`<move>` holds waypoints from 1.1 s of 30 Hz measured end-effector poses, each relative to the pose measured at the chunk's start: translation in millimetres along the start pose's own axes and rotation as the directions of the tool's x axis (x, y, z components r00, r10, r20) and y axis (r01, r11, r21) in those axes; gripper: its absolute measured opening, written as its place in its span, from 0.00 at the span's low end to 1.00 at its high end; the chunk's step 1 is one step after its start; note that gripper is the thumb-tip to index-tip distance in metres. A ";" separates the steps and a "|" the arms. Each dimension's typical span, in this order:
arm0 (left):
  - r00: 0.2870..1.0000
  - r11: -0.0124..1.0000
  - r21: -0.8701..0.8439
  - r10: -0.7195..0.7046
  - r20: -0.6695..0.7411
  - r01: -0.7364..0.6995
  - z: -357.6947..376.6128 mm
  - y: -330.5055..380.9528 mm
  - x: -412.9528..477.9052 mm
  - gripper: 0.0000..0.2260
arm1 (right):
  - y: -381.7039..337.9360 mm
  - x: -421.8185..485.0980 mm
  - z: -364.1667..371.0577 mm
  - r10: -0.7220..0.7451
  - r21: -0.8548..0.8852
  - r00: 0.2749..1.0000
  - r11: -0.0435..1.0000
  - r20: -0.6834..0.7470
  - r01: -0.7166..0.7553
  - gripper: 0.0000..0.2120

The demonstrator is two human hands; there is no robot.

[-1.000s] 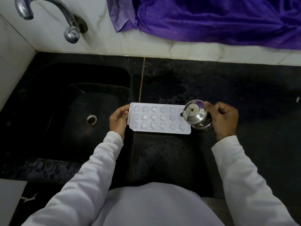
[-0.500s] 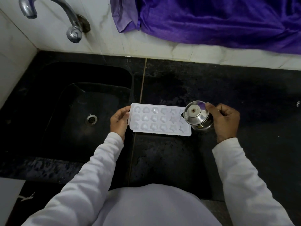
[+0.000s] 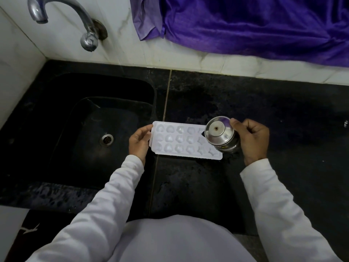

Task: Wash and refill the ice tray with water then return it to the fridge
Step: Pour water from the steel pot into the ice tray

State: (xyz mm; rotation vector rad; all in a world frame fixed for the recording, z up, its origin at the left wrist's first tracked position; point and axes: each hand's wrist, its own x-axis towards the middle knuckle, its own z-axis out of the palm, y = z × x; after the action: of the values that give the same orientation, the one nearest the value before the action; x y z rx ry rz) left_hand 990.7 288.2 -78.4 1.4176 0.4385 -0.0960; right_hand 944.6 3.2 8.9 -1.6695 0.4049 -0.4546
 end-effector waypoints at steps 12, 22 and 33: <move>1.000 1.000 -0.022 -0.021 0.017 0.021 -2.3 1.3 -2.9 0.14 | -3.1 1.1 12.0 -0.082 -0.099 0.995 0.991 0.052 0.087 0.21; 0.999 0.998 -0.050 -0.038 0.021 0.039 -1.8 2.3 -5.8 0.14 | -5.5 4.2 11.8 -0.083 -0.096 0.995 0.992 0.047 0.087 0.21; 0.999 0.998 -0.050 -0.043 0.013 0.043 -1.3 3.3 -6.8 0.14 | -7.2 5.6 10.4 -0.084 -0.079 0.995 0.993 0.046 0.087 0.22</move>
State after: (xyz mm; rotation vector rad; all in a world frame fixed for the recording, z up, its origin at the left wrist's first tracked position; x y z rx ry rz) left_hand 985.2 288.7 -73.1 1.3582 0.4585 -0.1277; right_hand 954.7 10.2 15.0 -1.7771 0.3248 -0.4701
